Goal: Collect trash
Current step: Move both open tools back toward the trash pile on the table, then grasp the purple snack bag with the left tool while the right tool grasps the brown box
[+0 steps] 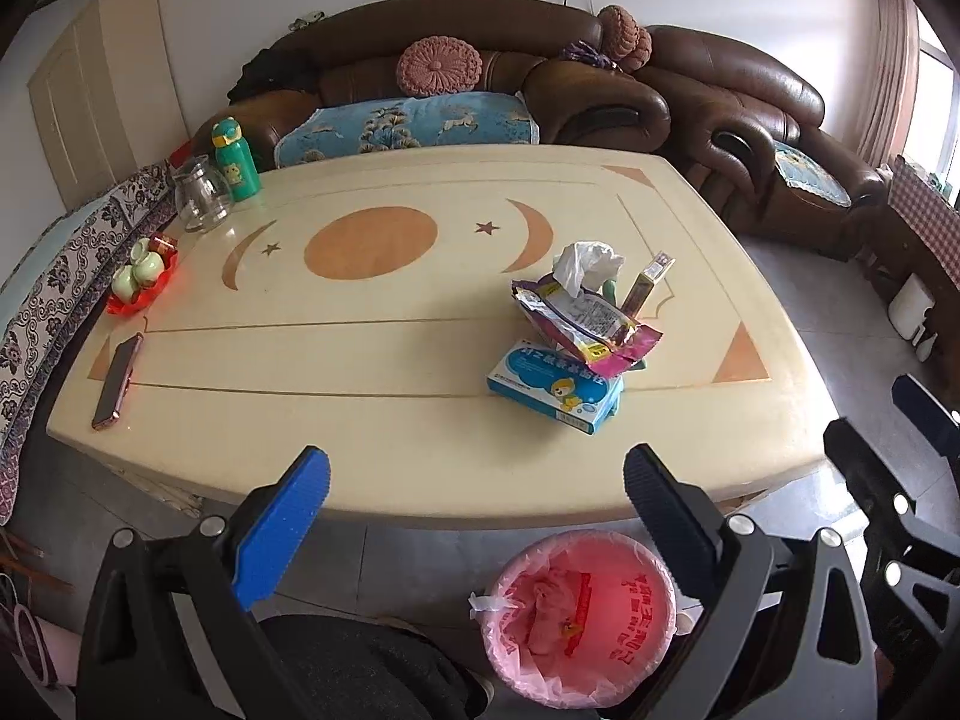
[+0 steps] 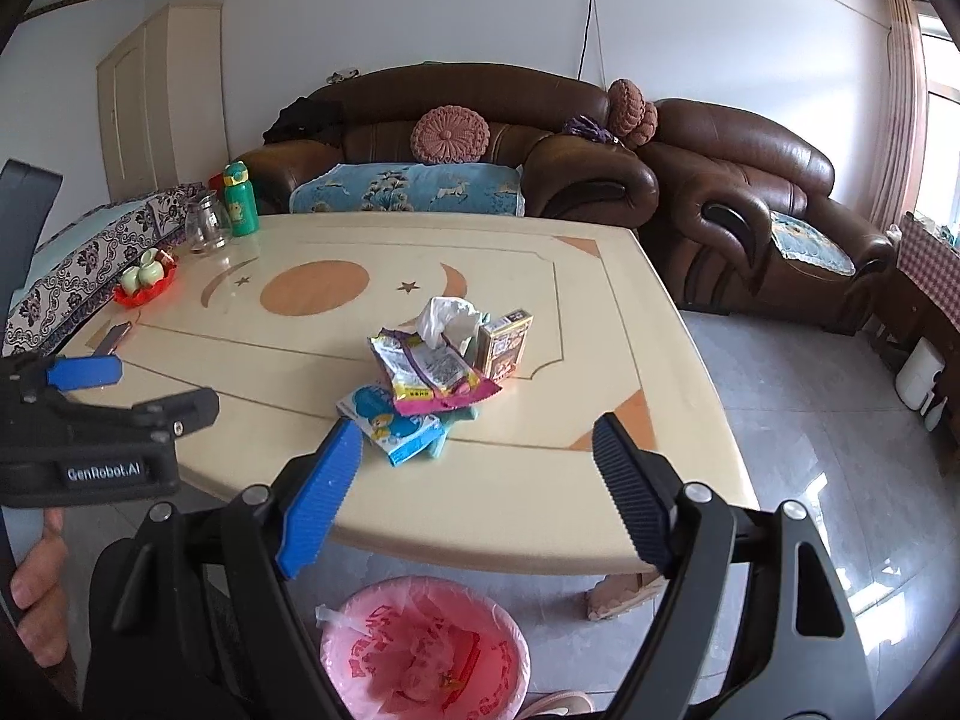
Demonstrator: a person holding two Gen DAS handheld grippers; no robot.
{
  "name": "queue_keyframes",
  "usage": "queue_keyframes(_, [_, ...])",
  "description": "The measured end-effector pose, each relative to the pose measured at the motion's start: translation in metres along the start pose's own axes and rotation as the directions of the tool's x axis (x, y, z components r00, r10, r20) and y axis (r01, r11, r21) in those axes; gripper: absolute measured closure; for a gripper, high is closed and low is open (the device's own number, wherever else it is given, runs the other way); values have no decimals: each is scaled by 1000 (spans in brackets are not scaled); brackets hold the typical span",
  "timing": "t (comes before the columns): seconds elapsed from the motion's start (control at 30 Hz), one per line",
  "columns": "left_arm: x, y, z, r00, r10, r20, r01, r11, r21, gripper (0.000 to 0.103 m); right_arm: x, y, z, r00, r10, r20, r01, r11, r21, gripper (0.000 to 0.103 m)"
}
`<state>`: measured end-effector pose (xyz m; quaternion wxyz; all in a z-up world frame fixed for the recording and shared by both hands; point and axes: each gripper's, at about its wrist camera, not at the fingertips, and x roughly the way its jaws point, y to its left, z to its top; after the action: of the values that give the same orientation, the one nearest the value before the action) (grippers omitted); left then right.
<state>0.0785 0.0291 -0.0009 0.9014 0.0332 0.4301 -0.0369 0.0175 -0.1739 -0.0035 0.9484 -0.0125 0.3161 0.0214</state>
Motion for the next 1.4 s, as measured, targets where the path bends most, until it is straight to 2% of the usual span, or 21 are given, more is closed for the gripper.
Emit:
queue_keyframes(0.53, [65,-9,27,997,6,-72,-5,1000,14,7,60,-18,17,999,-10,-44,11,1000,19,25])
queue_keyframes(0.87, [91,-13,44,996,25,-81,-24,1000,18,7,96,-23,27,998,-1,-60,3,1000,21,24])
queue_keyframes(1.23, [143,-14,69,992,-19,-124,16,1000,-24,7,139,-38,35,996,-20,-86,24,998,50,24])
queue_keyframes(1.4, [174,-11,85,979,-114,-170,99,990,-97,7,162,-46,35,994,-28,-104,35,997,64,24])
